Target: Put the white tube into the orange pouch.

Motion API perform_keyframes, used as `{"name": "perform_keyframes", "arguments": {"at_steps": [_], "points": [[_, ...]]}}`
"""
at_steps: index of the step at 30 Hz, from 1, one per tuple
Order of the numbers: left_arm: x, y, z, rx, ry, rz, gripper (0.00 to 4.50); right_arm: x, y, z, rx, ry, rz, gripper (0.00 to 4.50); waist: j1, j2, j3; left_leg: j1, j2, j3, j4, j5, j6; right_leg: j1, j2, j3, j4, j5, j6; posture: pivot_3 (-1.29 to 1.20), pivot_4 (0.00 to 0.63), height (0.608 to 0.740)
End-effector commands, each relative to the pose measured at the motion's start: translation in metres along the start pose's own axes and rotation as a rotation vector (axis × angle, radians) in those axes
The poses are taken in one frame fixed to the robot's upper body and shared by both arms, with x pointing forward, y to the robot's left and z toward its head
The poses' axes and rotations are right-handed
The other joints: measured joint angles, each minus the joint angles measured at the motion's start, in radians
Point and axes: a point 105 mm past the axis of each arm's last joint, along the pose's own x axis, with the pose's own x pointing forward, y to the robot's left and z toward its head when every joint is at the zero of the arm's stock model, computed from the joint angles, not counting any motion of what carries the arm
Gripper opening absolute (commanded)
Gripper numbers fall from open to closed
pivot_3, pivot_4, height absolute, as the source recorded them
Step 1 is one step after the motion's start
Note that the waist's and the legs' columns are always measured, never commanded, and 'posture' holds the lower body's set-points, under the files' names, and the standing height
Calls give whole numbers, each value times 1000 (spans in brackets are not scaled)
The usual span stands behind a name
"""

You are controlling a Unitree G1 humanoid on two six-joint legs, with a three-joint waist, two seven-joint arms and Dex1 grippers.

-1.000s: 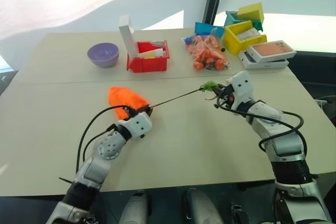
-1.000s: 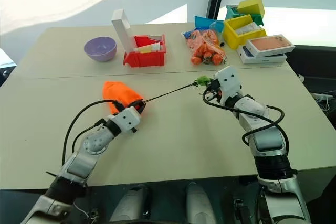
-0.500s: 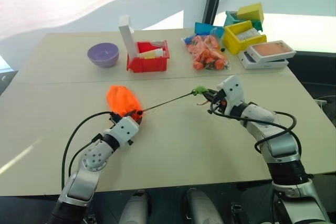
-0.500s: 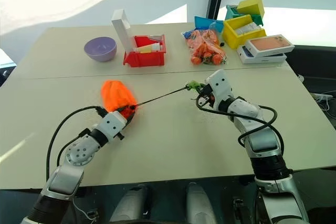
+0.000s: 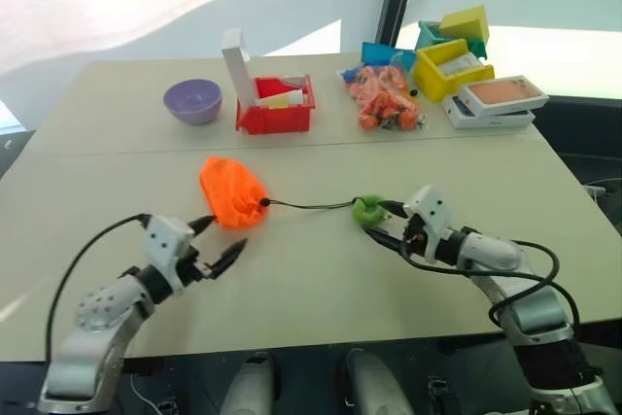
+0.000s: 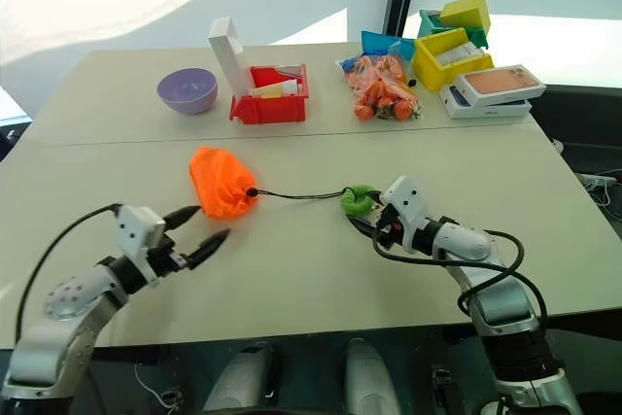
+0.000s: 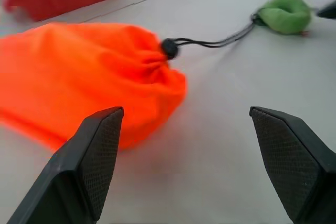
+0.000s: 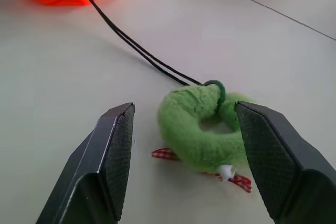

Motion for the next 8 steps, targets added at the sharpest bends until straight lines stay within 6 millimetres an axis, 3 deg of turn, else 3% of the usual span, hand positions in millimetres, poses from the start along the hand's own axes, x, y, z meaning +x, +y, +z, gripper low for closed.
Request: {"name": "perform_keyframes", "arguments": {"at_steps": [1, 5, 8], "points": [[-14, 28, -3, -34, 3, 135, 4083, -7, -8, 13, 1, -76, -15, 3116, 0, 0, 0, 0, 0, 0, 0, 0, 0, 0, 0, 0, 0, 0, 0, 0, 150, 740], [-26, 57, -20, -53, 46, 283, 4083, -8, -13, 10, 36, -98, -28, 3116, 1, 0, 0, 0, -1, 0, 0, 0, 0, 0, 0, 0, 0, 0, 0, 0, 150, 740], [-27, 67, -23, -96, 33, 333, 4083, -7, -15, 5, 44, -93, -30, 3116, 1, 0, 0, 0, -1, 0, 0, 0, 0, 0, 0, 0, 0, 0, 0, 0, 150, 740]]}}
